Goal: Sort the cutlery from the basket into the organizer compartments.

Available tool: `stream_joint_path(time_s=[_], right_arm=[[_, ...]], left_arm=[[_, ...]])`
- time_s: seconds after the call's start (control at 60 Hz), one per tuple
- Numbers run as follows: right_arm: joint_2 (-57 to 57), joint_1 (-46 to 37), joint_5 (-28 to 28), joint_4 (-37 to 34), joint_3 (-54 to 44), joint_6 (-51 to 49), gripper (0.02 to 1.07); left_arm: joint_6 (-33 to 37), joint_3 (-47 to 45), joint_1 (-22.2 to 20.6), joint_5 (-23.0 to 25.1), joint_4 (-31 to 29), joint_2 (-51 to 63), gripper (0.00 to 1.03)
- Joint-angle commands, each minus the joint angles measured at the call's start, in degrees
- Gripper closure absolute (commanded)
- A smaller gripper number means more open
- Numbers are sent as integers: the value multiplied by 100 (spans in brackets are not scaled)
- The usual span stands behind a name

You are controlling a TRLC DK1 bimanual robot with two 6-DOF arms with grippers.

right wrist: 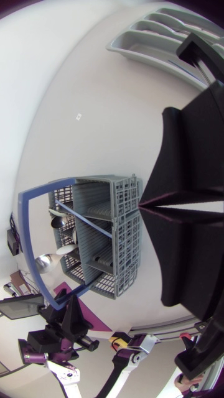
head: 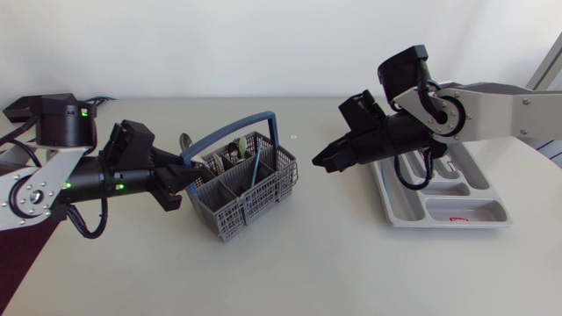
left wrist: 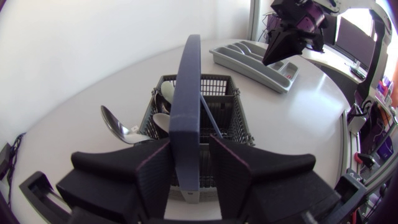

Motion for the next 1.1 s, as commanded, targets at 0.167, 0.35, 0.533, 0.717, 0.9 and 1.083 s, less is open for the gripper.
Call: stream_joint_path(time_s=[0.167,0.35,0.533,0.717,0.9,1.083], right_arm=[[-75,54,32,59,-233,-143,101],[57,194,85,59,-250,-196,101],[312,291,146,173,-206,-213,101],[566,414,173,261,-145,-213,101],[856,625,278,349,-74,-205,101],[1138,730,375,402,101,-187,101]], left_arm=[[120,-186,40,64,-320,-881,35],[358,-133,858,240,-285,-934,52],[586,-45,1719,548,199,-55,80],[700,262,1816,548,779,1237,96],[718,825,1684,565,1007,2485,98],[700,1115,1455,759,1016,2925,97]])
